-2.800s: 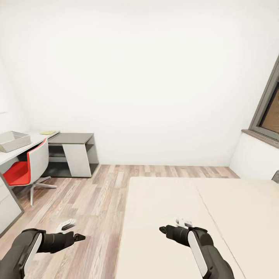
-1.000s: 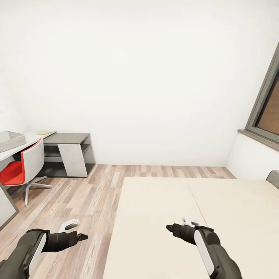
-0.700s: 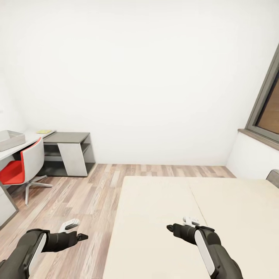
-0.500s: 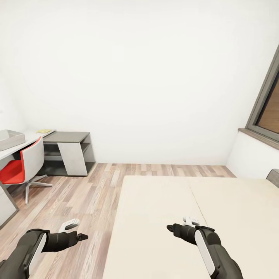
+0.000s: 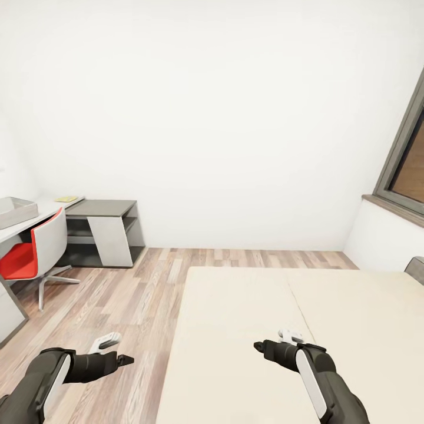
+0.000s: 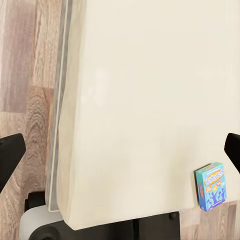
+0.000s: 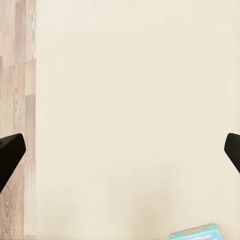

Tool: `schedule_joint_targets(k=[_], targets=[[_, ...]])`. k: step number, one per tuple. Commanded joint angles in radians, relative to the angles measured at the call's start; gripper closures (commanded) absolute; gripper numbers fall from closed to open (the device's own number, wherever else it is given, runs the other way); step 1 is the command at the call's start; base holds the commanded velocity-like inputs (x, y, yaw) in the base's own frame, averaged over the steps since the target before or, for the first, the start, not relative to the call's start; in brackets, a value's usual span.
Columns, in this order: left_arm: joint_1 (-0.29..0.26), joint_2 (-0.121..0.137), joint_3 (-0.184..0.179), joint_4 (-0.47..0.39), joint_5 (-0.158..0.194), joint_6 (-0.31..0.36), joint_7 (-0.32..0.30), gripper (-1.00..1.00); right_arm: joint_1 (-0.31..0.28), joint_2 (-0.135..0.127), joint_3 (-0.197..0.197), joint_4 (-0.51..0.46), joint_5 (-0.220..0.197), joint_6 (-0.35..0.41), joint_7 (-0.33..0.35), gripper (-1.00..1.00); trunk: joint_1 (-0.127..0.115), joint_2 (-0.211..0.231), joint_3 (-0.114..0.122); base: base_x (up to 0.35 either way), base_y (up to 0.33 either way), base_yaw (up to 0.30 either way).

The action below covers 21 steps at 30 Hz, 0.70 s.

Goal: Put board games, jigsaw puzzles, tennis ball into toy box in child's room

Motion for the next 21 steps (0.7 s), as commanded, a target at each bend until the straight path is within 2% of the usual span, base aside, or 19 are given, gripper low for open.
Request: schedule_joint_targets(k=[1, 21], targets=[[-0.001, 0.000, 0.002, -0.001, -0.002, 0.007, -0.005, -1.00, -0.001, 0.001, -0.004, -0.001, 0.004, 0.005, 0.006, -1.00, 0.001, -0.002, -0.002, 0.000, 0.000, 0.000], [-0.001, 0.004, 0.009, -0.001, 0.003, 0.005, -0.016, -1.00, -0.008, 0.002, -0.004, 0.022, 0.009, 0.011, 0.001, -1.00, 0.001, -0.002, -0.028, 0.000, 0.000, 0.000]])
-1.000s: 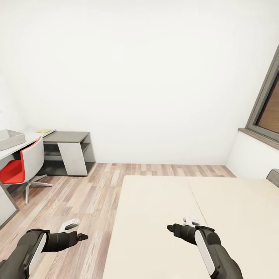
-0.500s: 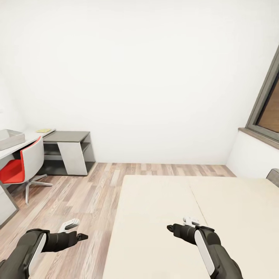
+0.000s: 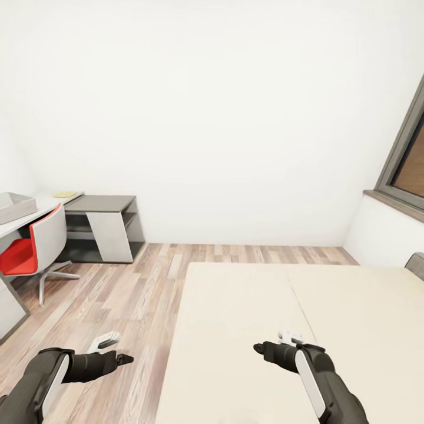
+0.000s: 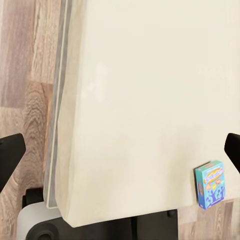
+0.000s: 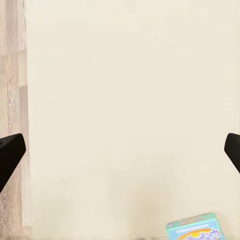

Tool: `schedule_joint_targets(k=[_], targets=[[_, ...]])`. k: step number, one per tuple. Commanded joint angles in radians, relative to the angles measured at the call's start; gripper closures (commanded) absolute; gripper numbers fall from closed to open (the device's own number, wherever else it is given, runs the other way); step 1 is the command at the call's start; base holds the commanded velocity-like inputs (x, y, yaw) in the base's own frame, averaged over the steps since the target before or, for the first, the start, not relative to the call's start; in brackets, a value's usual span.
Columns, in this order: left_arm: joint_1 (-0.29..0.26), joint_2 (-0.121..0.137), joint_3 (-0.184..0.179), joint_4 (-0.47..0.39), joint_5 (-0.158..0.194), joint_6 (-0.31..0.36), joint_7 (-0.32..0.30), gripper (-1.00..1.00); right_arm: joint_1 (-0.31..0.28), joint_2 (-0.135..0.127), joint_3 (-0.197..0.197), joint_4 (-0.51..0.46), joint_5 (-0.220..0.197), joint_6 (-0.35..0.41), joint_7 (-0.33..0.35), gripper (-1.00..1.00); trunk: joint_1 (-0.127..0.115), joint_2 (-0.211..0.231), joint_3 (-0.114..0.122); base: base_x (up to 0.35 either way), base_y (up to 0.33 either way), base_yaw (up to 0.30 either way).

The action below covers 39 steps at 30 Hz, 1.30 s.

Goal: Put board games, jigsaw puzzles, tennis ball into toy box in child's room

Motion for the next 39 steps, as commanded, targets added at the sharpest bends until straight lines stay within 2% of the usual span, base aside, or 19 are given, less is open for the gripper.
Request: schedule_joint_targets(k=[1, 9, 14, 19, 26, 30, 31, 37, 39], targets=[[-0.001, 0.000, 0.002, -0.001, 0.000, 0.007, -0.005, -1.00, -0.003, 0.001, -0.004, 0.007, 0.003, 0.005, 0.006, -1.00, 0.001, -0.002, -0.004, 0.000, 0.000, 0.000], [-0.001, 0.003, 0.004, -0.001, 0.005, 0.007, -0.014, -1.00, -0.010, 0.000, -0.004, 0.064, 0.005, 0.001, 0.006, -1.00, 0.001, -0.002, -0.017, 0.000, 0.000, 0.000], [-0.001, 0.015, 0.005, -0.002, 0.007, 0.008, -0.046, -1.00, -0.012, 0.000, -0.004, 0.075, 0.006, 0.001, 0.006, -1.00, 0.001, -0.002, -0.025, 0.000, 0.000, 0.000], [-0.001, 0.037, 0.008, -0.002, 0.008, 0.008, -0.116, -1.00, -0.012, -0.002, -0.004, 0.082, 0.007, -0.001, 0.006, -1.00, 0.001, -0.002, -0.034, 0.000, 0.000, 0.000], [-0.001, 0.064, 0.040, -0.002, 0.007, 0.008, -0.263, -1.00, -0.030, -0.005, -0.004, 0.112, 0.007, -0.004, 0.006, -1.00, 0.001, -0.002, -0.045, 0.000, 0.000, 0.000], [-0.001, 0.072, 0.060, -0.002, 0.004, 0.008, -0.339, -1.00, -0.058, -0.006, -0.005, 0.172, 0.007, -0.010, 0.006, -1.00, 0.001, -0.002, -0.052, 0.000, 0.000, 0.000], [-0.001, 0.076, 0.066, -0.002, 0.003, 0.008, -0.365, -1.00, -0.075, -0.007, -0.005, 0.213, 0.008, -0.021, 0.006, -1.00, 0.001, -0.002, -0.053, 0.000, 0.000, 0.000], [-0.001, 0.088, 0.073, -0.002, 0.003, 0.008, -0.405, -1.00, -0.128, -0.019, -0.005, 0.344, 0.008, -0.077, 0.006, -1.00, 0.001, -0.002, -0.063, 0.000, 0.000, 0.000], [-0.001, 0.088, 0.073, -0.002, 0.003, 0.008, -0.407, -1.00, -0.132, -0.021, -0.005, 0.357, 0.008, -0.082, 0.006, -1.00, 0.001, -0.002, -0.067, 0.000, 0.000, 0.000]])
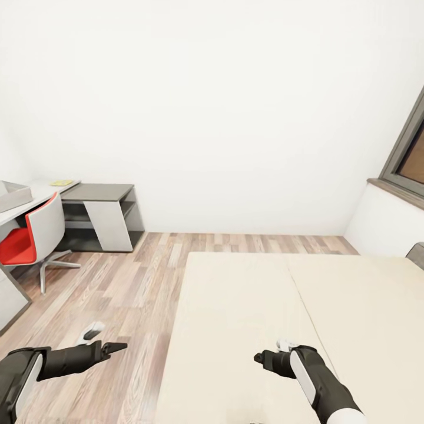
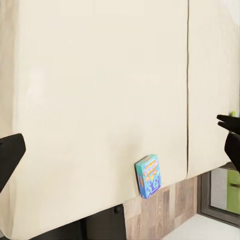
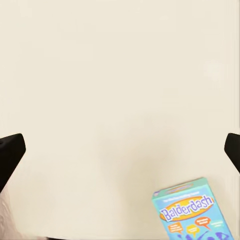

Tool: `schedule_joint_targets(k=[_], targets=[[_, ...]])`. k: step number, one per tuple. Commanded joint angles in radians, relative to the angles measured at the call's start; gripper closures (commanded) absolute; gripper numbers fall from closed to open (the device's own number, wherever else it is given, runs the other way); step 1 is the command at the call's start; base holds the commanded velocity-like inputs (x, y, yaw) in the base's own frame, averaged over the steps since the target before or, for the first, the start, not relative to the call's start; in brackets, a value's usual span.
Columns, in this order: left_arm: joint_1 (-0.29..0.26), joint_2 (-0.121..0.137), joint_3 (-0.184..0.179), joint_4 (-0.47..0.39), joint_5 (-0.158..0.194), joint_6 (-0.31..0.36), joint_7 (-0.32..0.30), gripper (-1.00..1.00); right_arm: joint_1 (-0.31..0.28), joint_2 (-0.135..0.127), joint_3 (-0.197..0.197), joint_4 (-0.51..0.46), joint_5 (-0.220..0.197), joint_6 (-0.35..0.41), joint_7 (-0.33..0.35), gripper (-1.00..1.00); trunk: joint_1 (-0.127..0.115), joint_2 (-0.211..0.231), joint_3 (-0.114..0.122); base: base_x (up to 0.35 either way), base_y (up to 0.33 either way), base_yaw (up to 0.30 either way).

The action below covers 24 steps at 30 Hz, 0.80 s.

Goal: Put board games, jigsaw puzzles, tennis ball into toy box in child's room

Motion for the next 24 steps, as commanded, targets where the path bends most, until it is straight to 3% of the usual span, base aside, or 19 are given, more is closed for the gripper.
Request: schedule_joint_targets(k=[1, 24], targets=[[-0.001, 0.001, 0.002, 0.000, -0.001, 0.008, -0.007, -1.00, -0.007, -0.001, -0.006, 0.018, 0.004, -0.002, 0.006, -1.00, 0.001, -0.002, -0.004, 0.000, 0.000, 0.000], [-0.001, 0.001, -0.005, 0.001, -0.008, 0.008, -0.009, -1.00, -0.018, -0.003, -0.004, 0.054, 0.004, -0.017, 0.006, -1.00, 0.001, -0.002, -0.042, 0.000, 0.000, 0.000]])
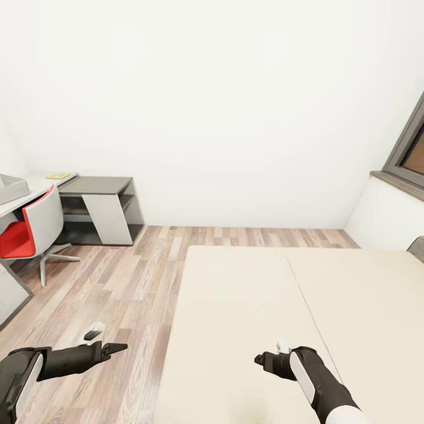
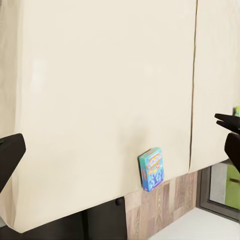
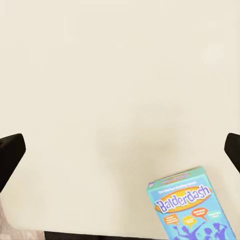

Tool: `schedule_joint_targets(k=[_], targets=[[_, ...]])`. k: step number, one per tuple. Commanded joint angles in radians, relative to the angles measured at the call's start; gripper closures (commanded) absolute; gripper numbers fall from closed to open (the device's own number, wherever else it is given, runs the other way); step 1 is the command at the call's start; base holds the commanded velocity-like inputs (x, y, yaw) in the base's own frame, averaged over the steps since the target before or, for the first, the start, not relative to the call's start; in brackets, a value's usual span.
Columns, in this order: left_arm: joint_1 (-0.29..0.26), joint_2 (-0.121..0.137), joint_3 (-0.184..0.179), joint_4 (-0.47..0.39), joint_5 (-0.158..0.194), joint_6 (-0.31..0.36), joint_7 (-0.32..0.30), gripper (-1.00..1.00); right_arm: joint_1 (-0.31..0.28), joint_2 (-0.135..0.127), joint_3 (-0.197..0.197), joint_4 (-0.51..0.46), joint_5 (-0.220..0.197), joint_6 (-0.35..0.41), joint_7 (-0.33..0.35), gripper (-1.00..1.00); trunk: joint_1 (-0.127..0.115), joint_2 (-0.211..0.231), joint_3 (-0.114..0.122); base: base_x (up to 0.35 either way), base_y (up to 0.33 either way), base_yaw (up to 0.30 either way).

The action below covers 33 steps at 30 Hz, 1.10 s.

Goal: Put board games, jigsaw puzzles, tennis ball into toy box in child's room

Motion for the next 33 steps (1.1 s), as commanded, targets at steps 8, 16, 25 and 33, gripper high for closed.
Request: schedule_joint_targets(k=[8, 16, 25, 33], targets=[[-0.001, -0.003, -0.003, 0.000, -0.003, 0.008, -0.003, -1.00, -0.001, 0.001, -0.007, -0.001, 0.004, 0.006, 0.006, -1.00, 0.001, -0.002, -0.015, 0.000, 0.000, 0.000], [-0.001, -0.003, -0.004, -0.001, -0.003, 0.008, -0.002, -1.00, -0.001, 0.001, -0.007, -0.001, 0.004, 0.007, 0.006, -1.00, 0.001, -0.002, -0.028, 0.000, 0.000, 0.000], [-0.001, -0.003, -0.004, 0.000, -0.003, 0.008, -0.002, -1.00, -0.001, 0.000, -0.006, -0.003, -0.001, 0.008, 0.007, -1.00, 0.001, -0.002, -0.043, 0.000, 0.000, 0.000], [-0.001, -0.002, -0.004, 0.000, -0.003, 0.008, -0.003, -1.00, 0.000, 0.001, -0.006, -0.002, -0.002, 0.010, 0.007, -1.00, 0.001, -0.002, -0.057, 0.000, 0.000, 0.000]])
